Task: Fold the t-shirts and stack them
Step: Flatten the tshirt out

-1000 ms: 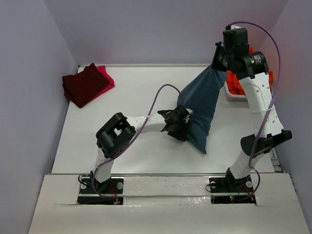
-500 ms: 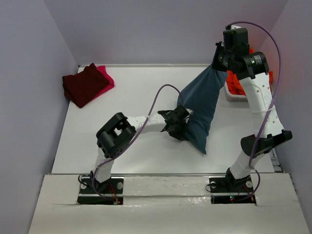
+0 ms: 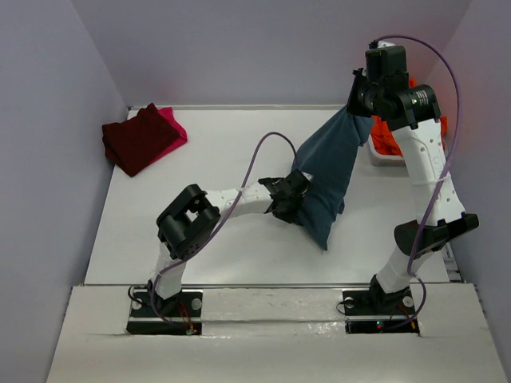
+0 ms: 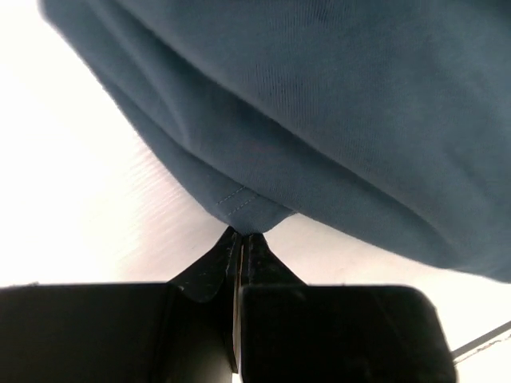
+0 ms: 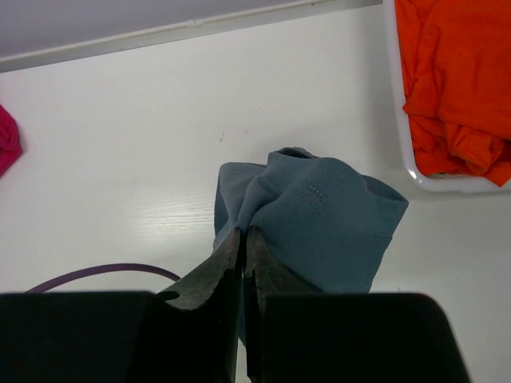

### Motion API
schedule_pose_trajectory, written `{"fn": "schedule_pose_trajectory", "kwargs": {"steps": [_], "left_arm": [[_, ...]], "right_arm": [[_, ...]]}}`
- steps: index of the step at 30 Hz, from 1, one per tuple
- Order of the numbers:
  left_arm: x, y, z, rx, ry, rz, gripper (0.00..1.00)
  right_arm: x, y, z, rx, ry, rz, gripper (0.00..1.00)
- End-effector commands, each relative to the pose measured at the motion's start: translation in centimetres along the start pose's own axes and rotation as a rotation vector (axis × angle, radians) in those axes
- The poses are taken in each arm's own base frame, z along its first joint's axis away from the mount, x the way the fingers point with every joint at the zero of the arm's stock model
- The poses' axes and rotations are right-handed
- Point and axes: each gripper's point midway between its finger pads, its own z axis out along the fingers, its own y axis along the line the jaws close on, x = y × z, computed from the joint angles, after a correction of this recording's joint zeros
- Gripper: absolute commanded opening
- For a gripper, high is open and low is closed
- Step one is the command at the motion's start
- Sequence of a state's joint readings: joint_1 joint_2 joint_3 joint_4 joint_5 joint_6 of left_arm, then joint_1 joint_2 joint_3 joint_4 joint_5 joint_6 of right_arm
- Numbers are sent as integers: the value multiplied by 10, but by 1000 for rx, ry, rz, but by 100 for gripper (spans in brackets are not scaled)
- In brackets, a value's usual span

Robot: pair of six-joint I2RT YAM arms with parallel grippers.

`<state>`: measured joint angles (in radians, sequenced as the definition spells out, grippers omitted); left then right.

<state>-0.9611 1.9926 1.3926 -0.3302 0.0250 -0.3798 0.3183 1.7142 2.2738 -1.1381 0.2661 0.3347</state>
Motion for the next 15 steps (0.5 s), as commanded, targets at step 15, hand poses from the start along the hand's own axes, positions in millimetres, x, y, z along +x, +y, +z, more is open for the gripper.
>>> {"fn": "schedule_pose_trajectory", "kwargs": {"steps": [15], "left_arm": [[-112, 69, -314, -361, -674, -151, 6]], "right_arm": [[-29, -4, -46, -37, -138, 38, 7]]}}
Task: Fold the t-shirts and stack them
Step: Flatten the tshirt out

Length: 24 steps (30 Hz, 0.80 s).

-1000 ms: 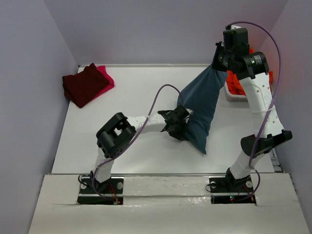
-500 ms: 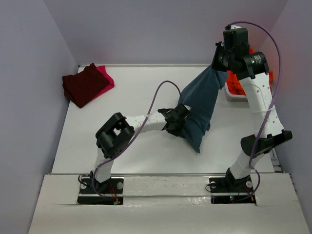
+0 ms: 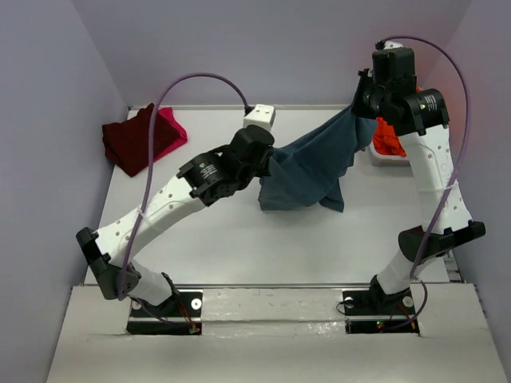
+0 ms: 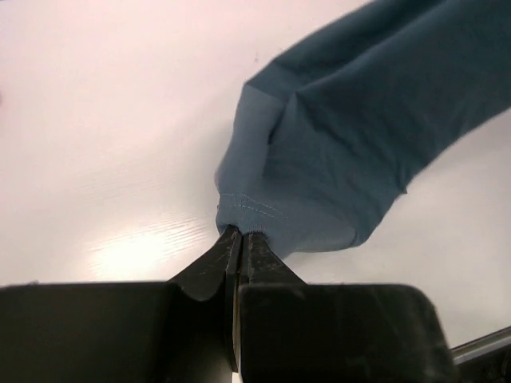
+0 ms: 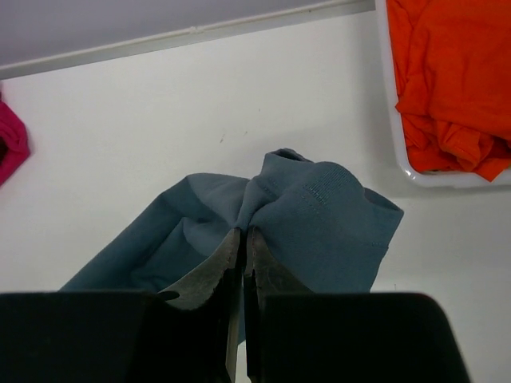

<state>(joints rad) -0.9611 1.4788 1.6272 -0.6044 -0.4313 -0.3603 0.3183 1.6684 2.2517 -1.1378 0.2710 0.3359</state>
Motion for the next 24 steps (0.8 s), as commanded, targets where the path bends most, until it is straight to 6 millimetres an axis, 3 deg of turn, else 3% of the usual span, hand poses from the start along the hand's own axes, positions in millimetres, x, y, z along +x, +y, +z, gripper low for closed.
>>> {"fn": "schedule_pose_trajectory", "kwargs": {"steps": [1, 2, 3, 4, 5, 6, 7, 8, 9, 10, 11, 14, 15, 17, 18, 20, 21, 24], "left_arm": [[-24, 48, -45, -165, -92, -31, 6], [-35, 58, -60, -179, -140, -72, 6], [-33, 58, -59, -180, -138, -71, 6], [-44, 67, -76, -181, -190, -116, 6], [-50, 76, -90, -183, -241, -160, 6], [-48, 75, -87, -184, -239, -159, 6], [-48, 84, -99, -181, -271, -185, 6], [-56, 91, -115, -167, -325, -221, 6], [-53, 91, -112, -170, -320, -217, 6], [-55, 100, -124, -173, -352, -235, 6], [-59, 103, -130, -164, -376, -247, 6], [-69, 119, -158, -157, -452, -269, 6], [-79, 125, -174, -144, -501, -297, 6], [-84, 132, -184, -154, -526, -295, 6], [-92, 139, -198, -157, -557, -293, 6], [-100, 142, -208, -146, -588, -308, 6], [-103, 144, -216, -131, -607, -321, 6], [-113, 151, -234, -114, -660, -363, 6]], "right_arm": [[-28, 0, -35, -40, -123, 35, 7], [-26, 0, -35, -44, -124, 38, 7], [-29, 0, -42, -55, -135, 42, 7], [-25, 2, -39, -65, -133, 43, 7], [-24, 0, -46, -80, -153, 47, 7], [-28, -1, -57, -92, -173, 53, 7], [-27, -2, -65, -110, -197, 60, 7], [-24, -2, -65, -117, -201, 59, 7], [-30, -3, -74, -129, -230, 68, 7], [-24, -4, -74, -130, -227, 62, 7], [-33, -5, -92, -159, -279, 74, 7], [-33, -4, -109, -207, -329, 67, 7], [-42, -3, -130, -252, -392, 66, 7], [-48, -1, -149, -298, -450, 59, 7], [-54, 0, -170, -347, -520, 52, 7], [-57, 0, -186, -383, -571, 47, 7], [-63, 0, -208, -424, -630, 42, 7], [-74, -4, -243, -461, -731, 43, 7]]}}
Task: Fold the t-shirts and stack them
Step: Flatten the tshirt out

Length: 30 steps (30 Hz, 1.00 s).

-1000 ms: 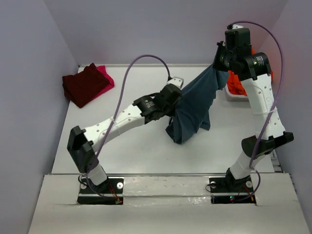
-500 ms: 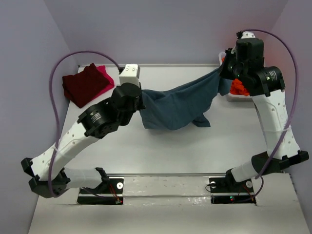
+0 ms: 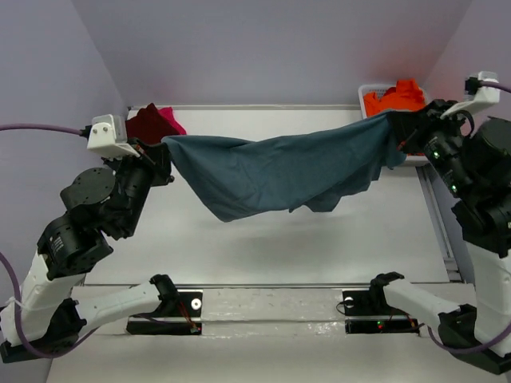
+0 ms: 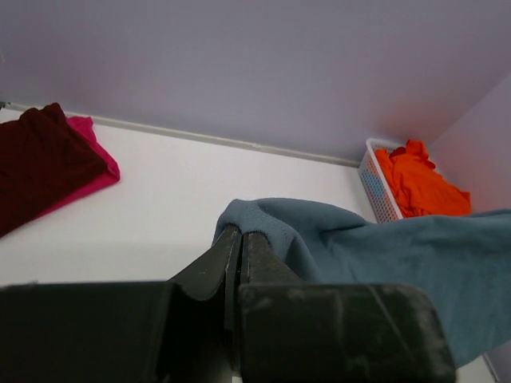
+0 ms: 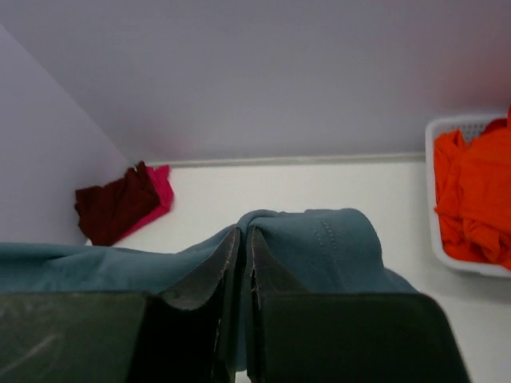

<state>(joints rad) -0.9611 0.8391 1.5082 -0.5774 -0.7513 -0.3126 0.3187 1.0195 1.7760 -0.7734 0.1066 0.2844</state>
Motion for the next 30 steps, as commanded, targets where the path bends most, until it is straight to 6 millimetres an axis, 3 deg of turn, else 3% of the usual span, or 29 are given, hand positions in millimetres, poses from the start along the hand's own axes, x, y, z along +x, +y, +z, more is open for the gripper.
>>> {"fn": "schedule_pose_trajectory", "kwargs": {"steps": [1, 5, 9, 12, 14, 19, 22, 26, 30], "left_arm": [[-47, 5, -11, -6, -135, -99, 6], [-65, 16, -21, -25, -181, -142, 6], [-77, 28, -29, -57, -219, -168, 6], [-85, 36, -33, -83, -246, -178, 6], [-85, 43, -32, -131, -252, -185, 6], [-57, 29, -8, -183, -170, -108, 6], [-28, 16, 10, -195, -101, -80, 6], [28, -2, 36, -207, 25, -37, 9], [103, -7, 61, -263, 188, 54, 19]], "right_arm": [[-75, 29, -35, -146, -293, -25, 7], [-98, 27, -58, -137, -385, -31, 7], [-107, 30, -67, -154, -423, -31, 7], [-103, 33, -62, -171, -411, -33, 7], [-93, 29, -44, -137, -360, -27, 7], [-30, 17, 29, -52, -88, 4, 7], [8, 11, 56, -18, 44, 28, 7], [79, -5, 100, 61, 269, 35, 7], [155, -22, 123, 127, 494, 44, 7]]}}
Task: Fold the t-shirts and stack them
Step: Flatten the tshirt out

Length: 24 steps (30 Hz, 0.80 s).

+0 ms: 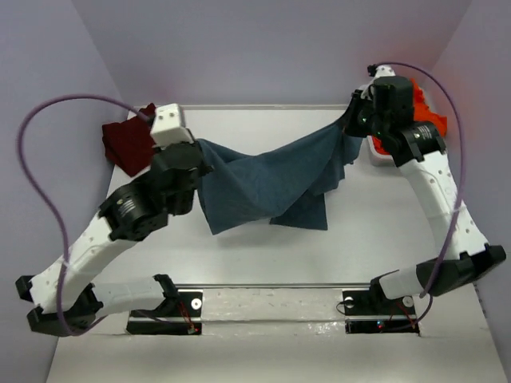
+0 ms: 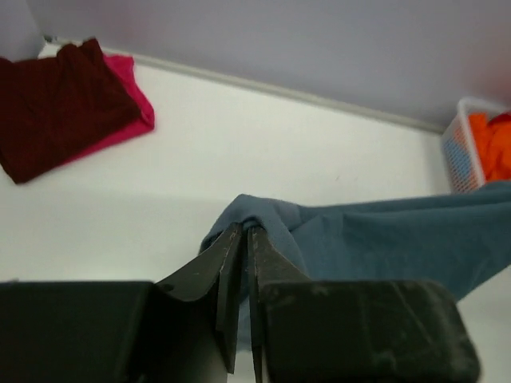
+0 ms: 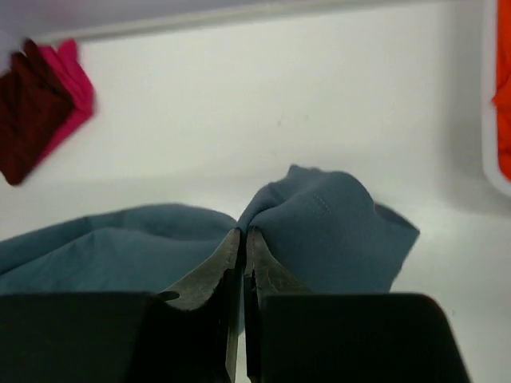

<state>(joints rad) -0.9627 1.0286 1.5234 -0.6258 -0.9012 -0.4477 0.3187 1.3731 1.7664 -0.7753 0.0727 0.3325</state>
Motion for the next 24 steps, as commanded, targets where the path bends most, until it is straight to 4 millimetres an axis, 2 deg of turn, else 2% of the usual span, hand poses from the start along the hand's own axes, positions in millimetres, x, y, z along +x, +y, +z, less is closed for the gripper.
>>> {"fn": "schedule_pose_trajectory", "kwargs": {"steps": [1, 2, 3, 5, 6, 8, 10, 13, 14, 15, 16, 17, 18, 19, 20, 21, 22, 23, 24], "left_arm": [[74, -11, 26, -71, 151, 41, 19], [100, -8, 39, -106, 203, 82, 19], [113, -7, 44, -126, 229, 96, 19], [143, 4, 57, -184, 292, 121, 19], [162, 11, 71, -226, 345, 125, 19], [184, 23, 83, -275, 396, 123, 14], [197, 30, 100, -297, 424, 104, 10], [194, 28, 120, -277, 413, 78, 6], [193, 20, 124, -252, 422, 83, 6], [196, 10, 127, -207, 442, 81, 6], [194, 9, 128, -199, 437, 92, 6], [203, 2, 127, -165, 481, 96, 7], [208, -2, 127, -138, 505, 107, 11], [219, -3, 125, -120, 542, 119, 14], [233, -5, 122, -105, 591, 120, 17], [259, 3, 114, -108, 653, 147, 23], [259, 0, 114, -93, 658, 139, 27], [275, 6, 108, -102, 697, 138, 30], [283, 11, 104, -115, 715, 136, 34]], "right_arm": [[52, -10, 26, 47, 184, 29, 7], [77, -18, 43, 82, 262, 35, 7], [82, -20, 44, 87, 275, 34, 7], [109, -26, 65, 107, 354, 35, 7], [127, -31, 79, 123, 401, 33, 7], [139, -34, 91, 131, 431, 32, 7], [148, -38, 110, 147, 442, 21, 7], [147, -39, 135, 151, 423, 0, 7], [143, -39, 147, 157, 416, -11, 7], [143, -41, 152, 168, 425, -18, 7], [139, -40, 157, 172, 417, -19, 7], [134, -40, 162, 180, 404, -21, 7], [119, -37, 167, 183, 366, -23, 7], [117, -37, 171, 186, 362, -24, 7], [111, -34, 181, 179, 347, -23, 7], [105, -33, 190, 184, 336, -29, 7], [118, -38, 194, 201, 374, -35, 7], [108, -35, 193, 203, 372, -37, 7], [116, -37, 202, 215, 398, -39, 7]]}}
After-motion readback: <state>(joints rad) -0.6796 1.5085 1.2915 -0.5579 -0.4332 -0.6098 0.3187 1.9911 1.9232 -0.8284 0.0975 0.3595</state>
